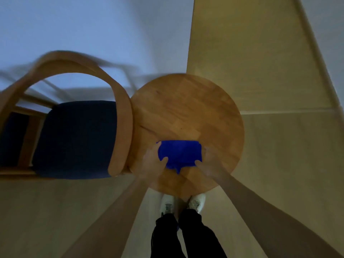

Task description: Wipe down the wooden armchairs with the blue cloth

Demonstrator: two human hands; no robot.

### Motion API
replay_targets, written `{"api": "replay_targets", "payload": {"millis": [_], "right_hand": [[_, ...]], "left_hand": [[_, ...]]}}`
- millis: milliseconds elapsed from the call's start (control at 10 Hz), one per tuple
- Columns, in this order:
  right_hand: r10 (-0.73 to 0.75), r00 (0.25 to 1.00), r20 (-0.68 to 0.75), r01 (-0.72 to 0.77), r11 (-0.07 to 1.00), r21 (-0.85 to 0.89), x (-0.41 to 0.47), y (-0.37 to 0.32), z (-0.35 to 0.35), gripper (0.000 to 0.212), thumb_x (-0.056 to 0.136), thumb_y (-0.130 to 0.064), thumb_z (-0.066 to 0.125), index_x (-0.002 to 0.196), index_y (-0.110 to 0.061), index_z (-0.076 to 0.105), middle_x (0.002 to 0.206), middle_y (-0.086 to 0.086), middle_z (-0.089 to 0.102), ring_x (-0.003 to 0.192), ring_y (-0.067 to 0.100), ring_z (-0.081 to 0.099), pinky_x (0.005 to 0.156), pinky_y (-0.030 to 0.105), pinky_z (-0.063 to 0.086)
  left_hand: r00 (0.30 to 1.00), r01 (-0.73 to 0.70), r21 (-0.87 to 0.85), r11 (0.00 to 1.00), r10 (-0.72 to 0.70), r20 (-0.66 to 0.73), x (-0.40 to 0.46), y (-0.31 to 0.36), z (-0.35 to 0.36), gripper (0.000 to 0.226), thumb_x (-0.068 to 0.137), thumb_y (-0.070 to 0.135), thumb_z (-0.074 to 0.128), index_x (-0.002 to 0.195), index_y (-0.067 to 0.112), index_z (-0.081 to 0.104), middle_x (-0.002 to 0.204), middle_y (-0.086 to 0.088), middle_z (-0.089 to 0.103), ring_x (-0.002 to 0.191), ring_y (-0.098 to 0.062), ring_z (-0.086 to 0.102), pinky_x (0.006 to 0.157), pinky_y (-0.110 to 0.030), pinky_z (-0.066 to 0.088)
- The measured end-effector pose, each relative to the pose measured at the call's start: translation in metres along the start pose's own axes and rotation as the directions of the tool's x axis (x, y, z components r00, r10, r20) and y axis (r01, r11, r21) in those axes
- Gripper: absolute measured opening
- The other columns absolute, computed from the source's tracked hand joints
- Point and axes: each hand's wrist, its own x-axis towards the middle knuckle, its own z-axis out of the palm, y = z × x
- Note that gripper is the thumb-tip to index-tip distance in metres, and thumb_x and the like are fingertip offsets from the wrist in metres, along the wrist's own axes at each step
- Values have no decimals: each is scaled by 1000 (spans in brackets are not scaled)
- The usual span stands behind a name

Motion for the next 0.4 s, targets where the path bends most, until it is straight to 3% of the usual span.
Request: {"api": "replay_targets", "payload": {"millis": [100, 200, 300, 400], "right_hand": [[-132, 991, -7, 129, 977, -170, -16, -16, -6, 60, 97, -14, 53, 150, -7, 26, 148, 11, 39, 134, 26, 42, 104, 26, 35], [-253, 967, 7, 231, 872, -430, -45, -38, -18, 55, 98, -17, 46, 150, -16, 30, 150, 4, 39, 131, 21, 43, 104, 28, 37], [-378, 926, -16, 307, 776, -551, -77, -54, -29, 57, 96, -19, 46, 151, -20, 32, 150, -2, 40, 130, 17, 44, 101, 28, 40], [-392, 918, -60, 288, 764, -578, -112, -71, -40, 57, 94, -21, 49, 149, -21, 33, 148, -2, 42, 130, 19, 44, 103, 31, 41]], "left_hand": [[835, -523, 309, 794, 551, -2, -39, -1, -24, 53, 96, 19, 54, 146, 18, 39, 147, -8, 44, 134, -26, 42, 110, -32, 32], [751, -630, 431, 646, 648, 127, -79, -8, -55, 48, 99, 22, 44, 147, 22, 37, 151, -2, 38, 141, -21, 32, 111, -33, 30], [676, -661, 540, 521, 726, 127, -105, 1, -81, 49, 101, 27, 36, 150, 23, 31, 155, 1, 32, 144, -18, 24, 115, -35, 23], [652, -658, 559, 505, 753, 87, -137, -2, -109, 48, 100, 34, 41, 146, 26, 35, 149, 6, 39, 140, -15, 30, 112, -30, 25]]}}
